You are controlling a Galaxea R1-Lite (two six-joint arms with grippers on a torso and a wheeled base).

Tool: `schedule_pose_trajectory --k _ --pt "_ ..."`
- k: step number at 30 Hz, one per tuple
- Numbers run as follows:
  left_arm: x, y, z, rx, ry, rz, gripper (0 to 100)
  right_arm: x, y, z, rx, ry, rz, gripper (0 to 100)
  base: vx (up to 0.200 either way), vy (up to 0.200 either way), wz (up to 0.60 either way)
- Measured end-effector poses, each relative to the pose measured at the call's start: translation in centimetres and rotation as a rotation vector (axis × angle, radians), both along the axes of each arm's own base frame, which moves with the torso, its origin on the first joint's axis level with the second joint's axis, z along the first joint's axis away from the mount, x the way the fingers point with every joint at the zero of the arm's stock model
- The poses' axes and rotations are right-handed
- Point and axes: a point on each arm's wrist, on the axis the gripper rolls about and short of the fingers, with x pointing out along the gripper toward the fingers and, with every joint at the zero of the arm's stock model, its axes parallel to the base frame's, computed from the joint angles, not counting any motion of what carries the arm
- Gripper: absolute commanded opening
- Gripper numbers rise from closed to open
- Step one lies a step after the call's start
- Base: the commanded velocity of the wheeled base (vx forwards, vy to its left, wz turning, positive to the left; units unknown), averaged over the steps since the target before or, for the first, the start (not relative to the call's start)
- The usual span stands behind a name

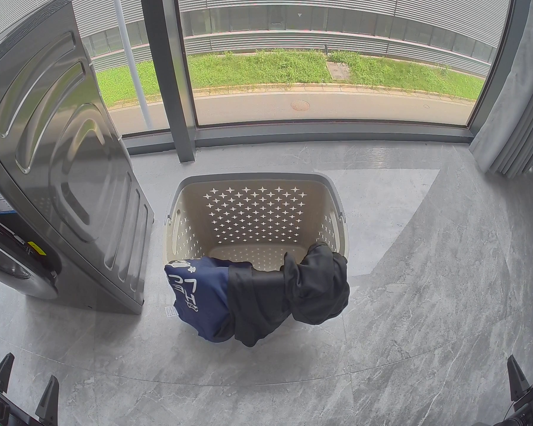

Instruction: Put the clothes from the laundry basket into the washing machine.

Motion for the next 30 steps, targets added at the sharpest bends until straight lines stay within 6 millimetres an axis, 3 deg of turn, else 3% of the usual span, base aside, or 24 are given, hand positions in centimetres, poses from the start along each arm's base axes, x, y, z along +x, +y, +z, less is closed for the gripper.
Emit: schedule_pose_trajectory --k 15,21,30 --pt "0.0 0.0 0.0 0.001 0.0 0.001 100 0.0 0.0 0.0 0.0 0.0 -0.001 100 0.0 0.2 0.0" --pt "0.0 0.0 0.0 0.001 0.0 0.0 100 0.0 0.0 0.0 -0.001 0.0 -0.001 100 0.0 0.0 0.0" --pt "0.0 0.0 0.0 0.001 0.0 0.0 100 0.0 0.0 -0.01 -0.001 0.001 0.0 100 -0.2 0.0 0.0"
